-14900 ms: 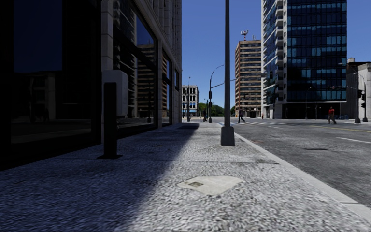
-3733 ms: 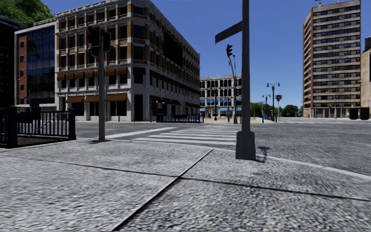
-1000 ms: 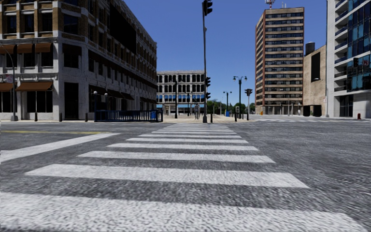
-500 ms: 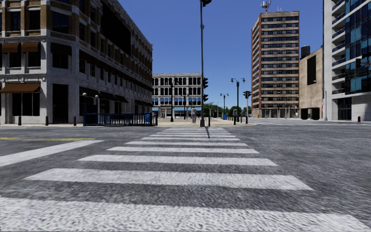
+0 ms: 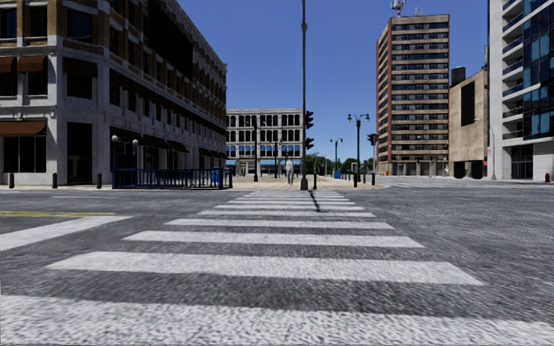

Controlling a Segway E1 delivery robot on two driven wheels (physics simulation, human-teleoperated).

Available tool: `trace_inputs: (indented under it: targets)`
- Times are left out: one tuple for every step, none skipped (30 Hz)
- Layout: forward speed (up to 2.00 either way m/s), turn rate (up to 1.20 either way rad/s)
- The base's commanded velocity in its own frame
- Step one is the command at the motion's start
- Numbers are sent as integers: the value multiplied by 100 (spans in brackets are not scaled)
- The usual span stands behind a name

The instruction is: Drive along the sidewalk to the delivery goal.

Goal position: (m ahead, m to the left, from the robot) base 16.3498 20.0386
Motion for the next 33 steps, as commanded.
trace_inputs:
  targets:
    - [200,0]
    - [200,0]
    - [200,0]
    - [200,0]
    - [200,0]
    - [200,0]
    - [200,0]
    - [200,0]
    - [200,0]
    - [200,0]
    - [200,0]
    - [200,0]
    - [200,0]
    - [200,0]
    - [200,0]
    - [200,0]
    - [200,0]
    - [200,0]
    - [200,0]
    - [200,0]
    - [200,0]
    - [200,0]
    - [200,0]
    - [200,0]
    - [200,0]
    - [200,0]
    - [200,0]
    - [200,0]
    - [200,0]
    - [200,0]
    - [200,0]
    - [200,0]
    - [200,0]
